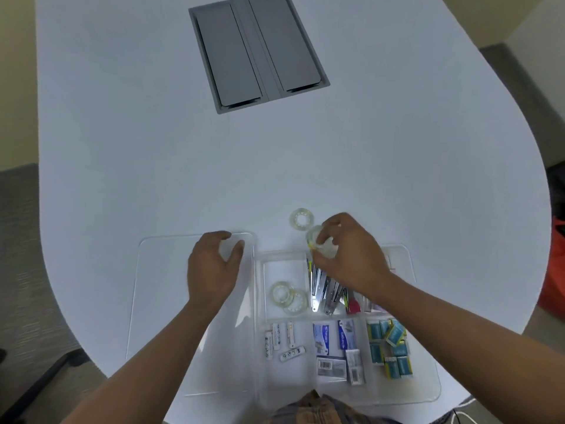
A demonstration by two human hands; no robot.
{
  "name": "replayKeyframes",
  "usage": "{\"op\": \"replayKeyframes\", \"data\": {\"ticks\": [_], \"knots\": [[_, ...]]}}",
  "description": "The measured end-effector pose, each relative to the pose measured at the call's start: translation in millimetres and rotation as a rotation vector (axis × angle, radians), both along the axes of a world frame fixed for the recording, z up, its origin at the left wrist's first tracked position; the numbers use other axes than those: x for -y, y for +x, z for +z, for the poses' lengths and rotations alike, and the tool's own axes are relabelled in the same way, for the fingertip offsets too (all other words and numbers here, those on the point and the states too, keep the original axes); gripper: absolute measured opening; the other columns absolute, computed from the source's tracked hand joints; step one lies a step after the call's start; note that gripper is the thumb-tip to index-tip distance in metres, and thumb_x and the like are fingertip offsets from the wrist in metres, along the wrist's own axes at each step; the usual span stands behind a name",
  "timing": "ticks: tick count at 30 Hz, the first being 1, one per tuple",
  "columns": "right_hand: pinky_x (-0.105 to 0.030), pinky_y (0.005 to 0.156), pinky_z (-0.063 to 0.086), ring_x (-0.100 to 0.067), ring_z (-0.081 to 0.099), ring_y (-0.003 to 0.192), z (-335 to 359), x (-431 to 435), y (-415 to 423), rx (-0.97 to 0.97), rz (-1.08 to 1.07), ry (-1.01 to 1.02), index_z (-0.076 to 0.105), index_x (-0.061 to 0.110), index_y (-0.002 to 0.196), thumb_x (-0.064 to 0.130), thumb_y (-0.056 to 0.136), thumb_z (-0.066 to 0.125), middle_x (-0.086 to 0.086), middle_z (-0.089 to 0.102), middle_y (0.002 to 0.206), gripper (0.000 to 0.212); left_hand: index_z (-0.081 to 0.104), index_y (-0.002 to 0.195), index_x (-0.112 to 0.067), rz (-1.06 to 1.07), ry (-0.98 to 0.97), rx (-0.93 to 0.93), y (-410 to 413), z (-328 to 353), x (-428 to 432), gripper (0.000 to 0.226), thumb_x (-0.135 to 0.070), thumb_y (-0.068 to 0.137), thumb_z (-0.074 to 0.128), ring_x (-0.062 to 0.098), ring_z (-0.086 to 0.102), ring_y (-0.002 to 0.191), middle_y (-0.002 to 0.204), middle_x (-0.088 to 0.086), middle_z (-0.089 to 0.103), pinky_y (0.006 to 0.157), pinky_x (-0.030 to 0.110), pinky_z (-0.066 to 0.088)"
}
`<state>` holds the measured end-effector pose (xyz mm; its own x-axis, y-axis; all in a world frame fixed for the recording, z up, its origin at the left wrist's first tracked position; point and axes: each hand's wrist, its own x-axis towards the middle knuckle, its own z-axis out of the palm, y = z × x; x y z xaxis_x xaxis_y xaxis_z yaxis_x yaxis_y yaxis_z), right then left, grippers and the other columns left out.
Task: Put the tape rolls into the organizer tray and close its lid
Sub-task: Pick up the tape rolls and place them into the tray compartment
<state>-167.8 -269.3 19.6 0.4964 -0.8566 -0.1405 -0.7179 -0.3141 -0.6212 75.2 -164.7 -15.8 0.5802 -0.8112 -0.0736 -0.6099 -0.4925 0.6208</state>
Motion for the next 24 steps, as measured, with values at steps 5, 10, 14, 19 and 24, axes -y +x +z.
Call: {"op": "replayKeyframes", "data": {"ticks": [5, 10, 14, 19, 24], "knots": [[-0.029, 0.076, 0.046, -0.017, 0.056, 0.102, 2.2, -40.9, 9.2, -0.075, 0.217, -0.031, 0.070, 0.021, 0.087, 0.034, 0.073, 0.074, 0.005, 0.061, 0.119, 0.019, 0.062, 0.113, -0.007, -0.041, -0.003, 0.061, 0.7, -16.0, -37.0, 0.023, -0.016, 0.092, 0.056, 0.029, 0.061, 0.107, 0.117, 0.010, 0.065, 0.095, 0.038, 0.046], [-0.037, 0.080, 0.045, -0.021, 0.055, 0.108, -2.3, -63.0, 23.7, -0.173, 0.370, -0.188, 0.074, 0.021, 0.079, 0.030, 0.068, 0.074, 0.002, 0.065, 0.113, 0.015, 0.050, 0.132, -0.003, -0.179, 0.141, 0.119, -1.0, -26.2, -52.1, 0.040, -0.014, 0.093, 0.049, 0.029, 0.035, 0.139, 0.147, 0.011, 0.044, 0.114, 0.044, 0.029], [-0.035, 0.075, 0.046, -0.022, 0.059, 0.102, -10.5, -66.2, 29.3, -0.310, 0.402, -0.258, 0.076, 0.022, 0.074, 0.025, 0.061, 0.080, 0.003, 0.068, 0.106, 0.014, 0.038, 0.142, -0.005, -0.228, 0.186, 0.115, -2.4, -27.7, -57.6, 0.056, -0.031, 0.092, 0.035, 0.025, 0.020, 0.145, 0.155, 0.008, 0.029, 0.118, 0.042, 0.015], [-0.036, 0.077, 0.045, -0.023, 0.058, 0.098, -14.0, -67.0, 27.1, -0.358, 0.441, -0.226, 0.076, 0.019, 0.086, 0.026, 0.067, 0.076, 0.002, 0.066, 0.103, 0.020, 0.041, 0.139, -0.006, -0.211, 0.188, 0.098, -1.4, -27.3, -57.0, 0.056, -0.032, 0.091, 0.037, 0.025, 0.022, 0.145, 0.154, 0.007, 0.032, 0.118, 0.042, 0.017], [-0.038, 0.084, 0.042, -0.023, 0.054, 0.099, 7.7, -39.8, 38.5, -0.207, 0.360, -0.166, 0.071, 0.017, 0.100, 0.033, 0.083, 0.067, 0.000, 0.065, 0.106, 0.024, 0.040, 0.140, -0.005, -0.209, 0.173, 0.098, -0.6, -30.2, -57.4, 0.049, -0.026, 0.095, 0.043, 0.025, 0.021, 0.145, 0.154, 0.008, 0.031, 0.118, 0.042, 0.016]]}}
